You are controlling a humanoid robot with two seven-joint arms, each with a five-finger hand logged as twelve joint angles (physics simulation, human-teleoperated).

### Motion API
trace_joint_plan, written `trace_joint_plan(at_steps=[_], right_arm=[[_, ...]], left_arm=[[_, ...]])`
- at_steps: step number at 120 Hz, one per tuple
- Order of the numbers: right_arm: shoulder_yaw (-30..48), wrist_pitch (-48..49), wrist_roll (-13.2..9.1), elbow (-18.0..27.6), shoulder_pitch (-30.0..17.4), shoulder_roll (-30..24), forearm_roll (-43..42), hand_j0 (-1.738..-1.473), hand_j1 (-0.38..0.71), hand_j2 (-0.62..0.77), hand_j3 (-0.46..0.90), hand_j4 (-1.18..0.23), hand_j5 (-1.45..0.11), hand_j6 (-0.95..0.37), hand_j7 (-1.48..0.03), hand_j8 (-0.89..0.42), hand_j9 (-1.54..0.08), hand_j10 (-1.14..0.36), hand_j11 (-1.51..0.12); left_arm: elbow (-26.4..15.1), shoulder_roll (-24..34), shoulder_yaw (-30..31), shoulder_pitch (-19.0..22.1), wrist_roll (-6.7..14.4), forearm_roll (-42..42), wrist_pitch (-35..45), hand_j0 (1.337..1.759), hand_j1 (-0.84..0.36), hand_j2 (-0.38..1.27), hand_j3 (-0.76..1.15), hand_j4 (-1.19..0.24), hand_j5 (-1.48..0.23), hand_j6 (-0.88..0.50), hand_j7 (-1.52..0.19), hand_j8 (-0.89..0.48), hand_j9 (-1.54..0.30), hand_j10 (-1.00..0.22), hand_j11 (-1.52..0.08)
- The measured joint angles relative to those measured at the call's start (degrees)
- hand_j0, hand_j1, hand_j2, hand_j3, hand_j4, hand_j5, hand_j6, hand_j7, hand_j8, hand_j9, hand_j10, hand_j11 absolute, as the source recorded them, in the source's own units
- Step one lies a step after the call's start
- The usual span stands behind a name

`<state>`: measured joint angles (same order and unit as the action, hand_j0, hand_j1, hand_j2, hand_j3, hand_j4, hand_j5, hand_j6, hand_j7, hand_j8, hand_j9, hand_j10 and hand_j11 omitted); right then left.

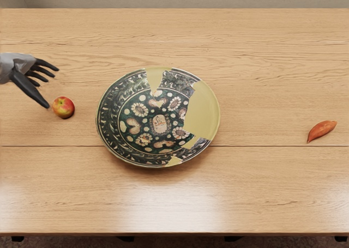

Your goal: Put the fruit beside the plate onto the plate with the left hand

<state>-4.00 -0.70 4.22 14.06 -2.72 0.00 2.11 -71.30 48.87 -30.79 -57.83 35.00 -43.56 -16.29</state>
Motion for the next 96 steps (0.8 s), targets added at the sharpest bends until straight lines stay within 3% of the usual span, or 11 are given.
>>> trace_joint_plan(at_steps=[16, 37, 62, 96], right_arm=[[0.02, 0.00, 0.00, 0.00, 0.00, 0.00, 0.00, -1.658, -0.34, 0.00, 0.00, -0.01, -0.01, -0.01, -0.01, -0.01, -0.01, -0.01, -0.01], [0.03, 0.00, 0.00, 0.00, 0.00, 0.00, 0.00, -1.658, -0.34, 0.00, 0.00, -0.01, -0.01, -0.01, -0.01, -0.01, -0.01, -0.01, -0.01], [0.04, 0.00, 0.00, 0.00, 0.00, 0.00, 0.00, -1.658, -0.34, 0.00, 0.00, -0.01, -0.01, -0.01, -0.01, -0.01, -0.01, -0.01, -0.01], [0.04, -0.01, 0.00, 0.00, 0.00, 0.00, 0.00, -1.658, -0.34, 0.00, 0.00, -0.01, -0.01, -0.01, -0.01, -0.01, -0.01, -0.01, -0.01]], left_arm=[[-6.99, -0.91, 2.94, 0.27, 0.00, -13.95, 13.29, 1.658, 0.08, 0.05, 0.00, -0.23, -0.29, -0.23, -0.29, -0.23, -0.29, -0.23, -0.29], [-9.59, -5.75, 15.25, 0.26, 0.00, -26.55, 27.34, 1.658, 0.08, 0.05, 0.00, -0.23, -0.29, -0.23, -0.29, -0.23, -0.29, -0.23, -0.29], [-9.95, -8.52, 25.76, 0.34, 0.00, -30.06, 31.10, 1.658, 0.08, 0.05, 0.00, -0.24, -0.30, -0.24, -0.30, -0.24, -0.30, -0.23, -0.30], [-9.51, -8.52, 28.24, 0.39, 0.00, -30.65, 32.44, 1.658, -0.06, 0.07, 0.00, -0.35, -0.44, -0.35, -0.44, -0.35, -0.44, -0.35, -0.44]])
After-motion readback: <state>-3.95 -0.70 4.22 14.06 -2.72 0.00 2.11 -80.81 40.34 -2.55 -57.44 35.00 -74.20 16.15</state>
